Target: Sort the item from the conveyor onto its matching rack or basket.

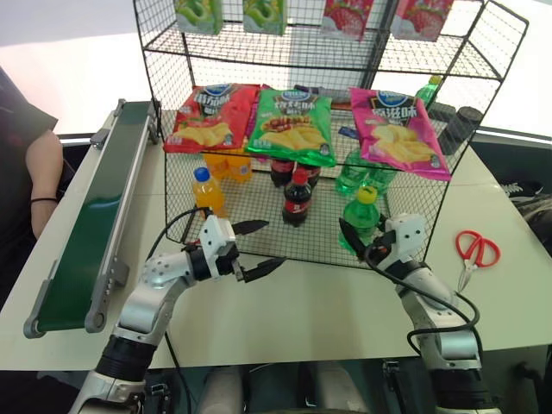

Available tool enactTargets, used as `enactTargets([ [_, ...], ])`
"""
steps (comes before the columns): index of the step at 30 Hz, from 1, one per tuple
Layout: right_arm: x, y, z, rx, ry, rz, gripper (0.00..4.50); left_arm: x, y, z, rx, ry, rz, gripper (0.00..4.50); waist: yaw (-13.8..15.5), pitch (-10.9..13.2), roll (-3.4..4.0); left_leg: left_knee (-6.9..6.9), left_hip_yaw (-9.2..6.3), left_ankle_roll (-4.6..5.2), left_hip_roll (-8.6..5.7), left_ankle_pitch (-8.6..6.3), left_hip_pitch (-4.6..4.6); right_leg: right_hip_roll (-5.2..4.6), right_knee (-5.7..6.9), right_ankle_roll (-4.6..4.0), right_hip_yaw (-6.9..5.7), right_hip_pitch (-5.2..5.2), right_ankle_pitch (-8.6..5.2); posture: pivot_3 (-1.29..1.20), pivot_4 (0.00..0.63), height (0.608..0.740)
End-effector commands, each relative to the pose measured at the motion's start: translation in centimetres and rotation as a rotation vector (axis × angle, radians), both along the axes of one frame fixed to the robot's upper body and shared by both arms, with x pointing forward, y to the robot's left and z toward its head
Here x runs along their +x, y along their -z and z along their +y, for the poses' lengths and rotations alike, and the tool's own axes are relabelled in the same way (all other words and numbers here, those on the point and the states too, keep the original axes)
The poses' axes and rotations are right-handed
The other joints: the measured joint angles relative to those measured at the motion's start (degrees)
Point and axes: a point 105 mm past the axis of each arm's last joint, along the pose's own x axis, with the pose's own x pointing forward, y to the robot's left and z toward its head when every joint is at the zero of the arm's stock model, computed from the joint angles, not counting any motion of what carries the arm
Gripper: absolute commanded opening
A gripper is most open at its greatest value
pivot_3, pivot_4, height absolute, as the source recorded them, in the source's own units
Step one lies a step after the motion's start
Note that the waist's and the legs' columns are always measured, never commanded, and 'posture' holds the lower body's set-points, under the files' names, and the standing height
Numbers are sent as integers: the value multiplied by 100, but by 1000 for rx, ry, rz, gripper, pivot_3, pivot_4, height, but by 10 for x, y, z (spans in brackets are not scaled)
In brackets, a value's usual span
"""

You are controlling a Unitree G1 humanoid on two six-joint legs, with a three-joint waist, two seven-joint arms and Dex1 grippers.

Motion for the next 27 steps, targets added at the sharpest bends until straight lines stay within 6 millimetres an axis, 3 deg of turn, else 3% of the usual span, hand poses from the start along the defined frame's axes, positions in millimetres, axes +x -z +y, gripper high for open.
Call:
enactTargets([
  [1,16,-16,-16,20,107,-105,3033,-5,-16,-6,-30,26,-44,4444,2,1,3,1,1,0,0,0,2,0,3,0,1,0,0,0,150,740],
  [9,40,-11,-28,65,184,-110,3033,-10,-14,-11,-24,52,-38,4444,2,0,11,0,3,-2,0,1,4,0,6,0,3,0,0,0,150,740],
  [15,46,-6,-30,99,186,-97,3033,-11,-17,-16,-35,60,-35,4444,9,-3,16,0,4,-3,0,2,3,-1,6,0,4,1,0,0,150,740],
  [18,44,-6,-30,113,174,-94,4462,-11,-17,-17,-34,61,-33,4500,1,-4,18,0,4,-3,0,2,4,-2,7,0,5,1,0,0,150,740],
  [27,28,-16,-34,56,198,-133,4462,-12,-16,-17,-30,63,-28,4500,12,-5,20,-2,4,-3,2,2,21,-3,7,0,6,17,0,0,150,740],
])
